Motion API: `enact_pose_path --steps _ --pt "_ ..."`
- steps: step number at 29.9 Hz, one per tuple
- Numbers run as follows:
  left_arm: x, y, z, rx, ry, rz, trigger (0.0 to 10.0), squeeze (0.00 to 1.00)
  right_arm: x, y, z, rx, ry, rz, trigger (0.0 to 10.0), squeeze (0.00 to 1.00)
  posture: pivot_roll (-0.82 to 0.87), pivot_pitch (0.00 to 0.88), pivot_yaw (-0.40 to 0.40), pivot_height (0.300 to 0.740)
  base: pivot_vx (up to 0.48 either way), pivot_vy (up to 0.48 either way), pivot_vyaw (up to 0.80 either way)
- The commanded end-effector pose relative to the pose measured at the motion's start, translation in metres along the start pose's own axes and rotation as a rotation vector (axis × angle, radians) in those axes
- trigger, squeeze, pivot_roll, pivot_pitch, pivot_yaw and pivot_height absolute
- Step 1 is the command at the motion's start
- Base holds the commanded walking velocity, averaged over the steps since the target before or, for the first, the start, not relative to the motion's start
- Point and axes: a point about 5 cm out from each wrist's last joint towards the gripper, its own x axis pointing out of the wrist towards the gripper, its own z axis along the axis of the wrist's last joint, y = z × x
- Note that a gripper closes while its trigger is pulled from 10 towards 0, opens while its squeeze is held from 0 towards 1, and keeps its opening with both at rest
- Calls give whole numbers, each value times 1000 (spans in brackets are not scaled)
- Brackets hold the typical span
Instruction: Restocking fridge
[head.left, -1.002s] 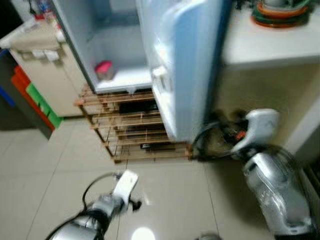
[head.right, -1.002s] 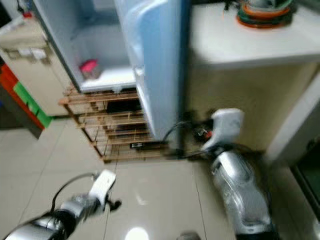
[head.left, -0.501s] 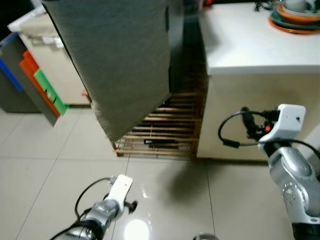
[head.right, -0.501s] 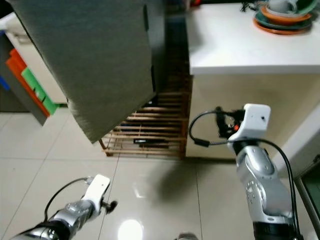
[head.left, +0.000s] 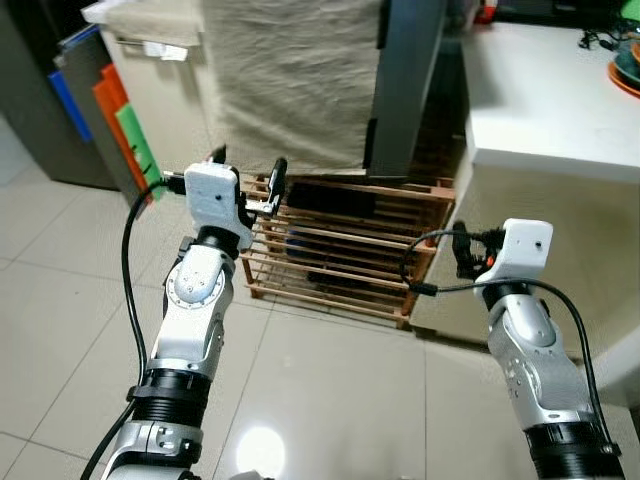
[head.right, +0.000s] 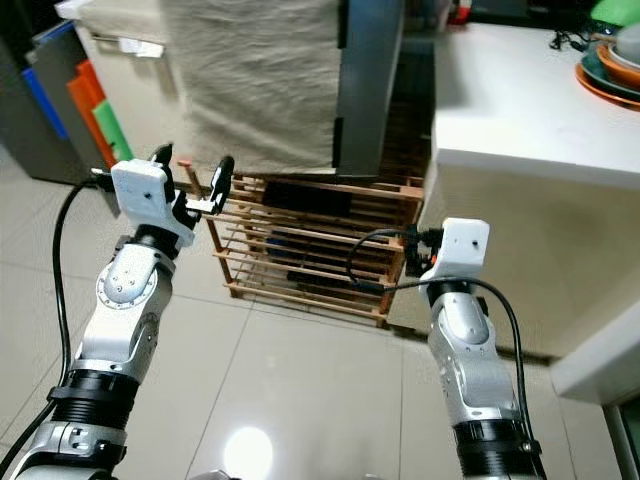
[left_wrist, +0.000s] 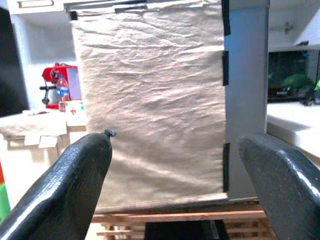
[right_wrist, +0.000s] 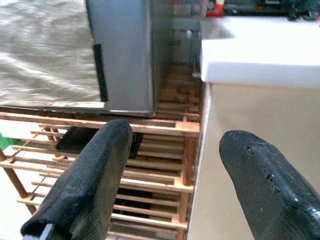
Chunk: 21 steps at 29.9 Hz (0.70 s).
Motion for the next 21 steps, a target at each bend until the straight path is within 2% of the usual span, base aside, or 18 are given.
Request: enact_pose_path --steps 1,3,6,9,12,13,16,21 --pt "5 -7 6 -10 -15 -36 10000 0 3 1 1 -1 -11 -5 10000 0 -91 0 -9 740 0 0 0" --pt "2 -10 3 41 24 2 10000 0 1 4 -5 -17 -7 21 10000 0 -85 0 -14 740 225 0 0" --pt "2 -10 4 38 45 27 10000 0 1 4 -8 -11 2 26 10000 0 -83 0 -14 740 0 0 0" --pt "2 -9 3 11 59 3 10000 0 0 9 -10 -7 -2 34 10000 0 -84 0 1 740 0 0 0" --pt "5 -6 -4 29 106 -22 10000 0 1 15 -12 -1 -10 46 10000 0 -83 0 9 740 261 402 0" --pt "5 -7 -10 76 160 -40 10000 0 1 16 -12 1 -11 45 10000 0 -80 0 19 740 262 405 0" --pt "5 -5 -16 93 211 -34 10000 0 2 18 -14 8 -13 39 10000 0 -81 0 29 740 84 424 0" --pt "6 -2 -17 65 229 -17 10000 0 2 20 -15 10 -17 40 10000 0 -84 0 34 740 0 431 0"
